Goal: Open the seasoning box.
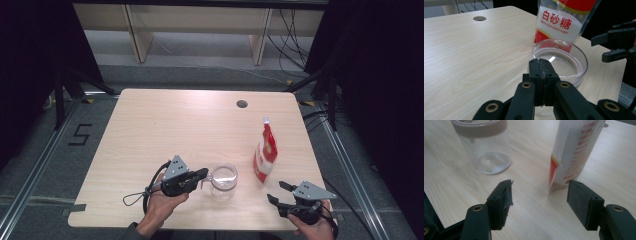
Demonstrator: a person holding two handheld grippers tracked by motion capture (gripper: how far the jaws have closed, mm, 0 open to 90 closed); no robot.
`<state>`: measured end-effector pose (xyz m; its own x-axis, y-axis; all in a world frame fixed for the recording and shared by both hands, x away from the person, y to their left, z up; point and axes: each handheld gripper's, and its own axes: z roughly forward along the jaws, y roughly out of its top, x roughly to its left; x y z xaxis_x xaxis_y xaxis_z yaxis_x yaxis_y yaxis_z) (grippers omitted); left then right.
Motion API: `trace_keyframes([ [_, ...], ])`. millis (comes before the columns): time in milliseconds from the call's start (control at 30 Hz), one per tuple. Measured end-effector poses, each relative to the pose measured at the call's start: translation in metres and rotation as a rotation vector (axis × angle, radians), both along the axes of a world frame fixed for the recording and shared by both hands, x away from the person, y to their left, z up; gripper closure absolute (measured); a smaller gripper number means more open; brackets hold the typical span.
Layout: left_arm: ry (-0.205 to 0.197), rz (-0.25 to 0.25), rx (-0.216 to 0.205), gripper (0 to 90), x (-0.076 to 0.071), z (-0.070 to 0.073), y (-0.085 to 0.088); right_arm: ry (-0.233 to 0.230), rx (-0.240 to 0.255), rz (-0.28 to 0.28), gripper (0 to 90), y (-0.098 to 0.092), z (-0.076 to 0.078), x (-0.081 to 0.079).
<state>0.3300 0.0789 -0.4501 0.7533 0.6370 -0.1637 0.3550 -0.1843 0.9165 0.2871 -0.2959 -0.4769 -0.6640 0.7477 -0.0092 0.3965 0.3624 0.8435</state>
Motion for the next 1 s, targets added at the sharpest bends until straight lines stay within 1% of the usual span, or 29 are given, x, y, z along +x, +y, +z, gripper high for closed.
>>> trace_keyframes([
  [33,-0.003,0.004,0.016,88.3,-0.001,0.000,-0.001,-0.021,-0.007,0.003,37.3,-0.001,0.000,0.001],
  [67,-0.003,0.004,0.016,88.3,-0.001,0.000,-0.001,-0.021,-0.007,0.003,37.3,-0.001,0.000,0.001],
  [100,-0.004,-0.003,0.009,88.3,0.000,0.000,-0.001,0.004,0.014,0.017,37.4,0.000,0.000,0.001],
  [133,-0.005,-0.001,0.012,88.3,0.001,0.000,-0.001,0.004,0.014,0.017,37.4,0.000,0.000,0.001],
  [167,-0.004,0.005,0.019,88.2,0.000,0.000,-0.001,-0.009,-0.001,0.002,38.3,0.000,0.001,0.000],
  [200,-0.005,0.004,0.020,88.2,0.000,0.000,-0.001,-0.009,-0.001,0.002,38.3,0.000,0.001,0.000],
  [233,-0.005,0.005,0.020,88.1,0.000,0.000,-0.001,0.007,0.015,-0.002,40.1,0.002,0.001,-0.003],
  [267,-0.007,0.005,0.022,88.1,0.001,0.000,-0.001,0.007,0.015,-0.002,40.1,0.002,0.001,-0.003],
  [300,-0.007,0.006,0.020,88.2,0.001,0.000,-0.001,-0.023,0.002,0.012,40.5,0.001,0.001,-0.001],
  [333,0.003,0.012,0.012,88.1,0.000,0.000,-0.002,-0.022,0.005,0.022,41.3,0.002,0.001,-0.001],
  [367,-0.007,0.006,0.020,88.1,0.001,0.000,-0.001,-0.014,0.016,0.023,42.1,0.003,0.001,-0.001],
  [400,-0.008,0.005,0.020,88.0,0.001,0.000,-0.001,-0.009,0.034,0.035,43.2,0.004,0.001,-0.001],
  [433,-0.005,0.005,0.018,88.0,0.001,0.000,-0.001,-0.011,0.043,0.036,44.0,0.006,0.002,-0.001],
  [467,-0.010,0.004,0.023,88.0,0.001,0.000,0.000,-0.028,0.043,0.048,44.6,0.007,0.002,-0.001],
  [500,-0.007,0.010,0.019,88.0,0.001,-0.001,0.000,-0.014,0.045,0.051,46.1,0.011,0.003,-0.003],
  [533,-0.007,0.010,0.019,88.0,0.001,-0.001,0.000,-0.015,0.059,0.062,46.7,0.013,0.003,-0.002],
  [567,-0.009,0.010,0.019,88.0,0.001,-0.001,0.001,-0.015,0.059,0.062,46.7,0.013,0.003,-0.002],
  [600,-0.010,0.010,0.015,88.0,0.001,-0.001,0.001,-0.028,0.055,0.050,47.4,0.015,0.004,-0.004],
  [633,-0.014,0.007,0.015,88.1,0.001,-0.001,0.001,-0.024,0.067,0.069,51.1,0.018,0.005,-0.003],
  [667,-0.014,0.007,0.015,88.1,0.001,-0.001,0.001,-0.035,0.055,0.072,52.7,0.019,0.005,-0.003],
  [700,-0.016,0.008,0.016,88.1,0.001,-0.001,0.001,-0.035,0.057,0.068,54.1,0.020,0.006,-0.003],
  [733,-0.017,0.008,0.015,87.9,0.001,-0.001,0.001,-0.044,0.057,0.080,56.2,0.020,0.007,-0.003],
  [767,-0.019,0.008,0.017,87.9,0.001,-0.001,0.001,-0.044,0.057,0.080,56.2,0.020,0.007,-0.003],
  [800,-0.020,0.008,0.017,87.9,0.001,-0.001,0.001,-0.072,0.057,0.076,58.5,0.021,0.007,-0.002],
  [833,-0.019,0.007,0.017,87.9,0.001,-0.001,0.001,-0.060,0.079,0.071,60.1,0.022,0.008,-0.003],
  [867,-0.019,0.007,0.016,87.9,0.001,-0.002,0.001,-0.076,0.072,0.074,61.9,0.022,0.008,-0.001],
  [900,-0.021,0.007,0.018,87.9,0.001,-0.002,0.001,-0.070,0.070,0.089,63.4,0.025,0.010,0.000],
  [967,-0.022,0.008,0.019,87.9,0.001,-0.002,0.001,-0.072,0.069,0.084,65.1,0.025,0.011,0.000],
  [1000,-0.022,0.008,0.019,87.9,0.001,-0.002,0.001,-0.072,0.078,0.077,66.4,0.027,0.011,0.000],
])
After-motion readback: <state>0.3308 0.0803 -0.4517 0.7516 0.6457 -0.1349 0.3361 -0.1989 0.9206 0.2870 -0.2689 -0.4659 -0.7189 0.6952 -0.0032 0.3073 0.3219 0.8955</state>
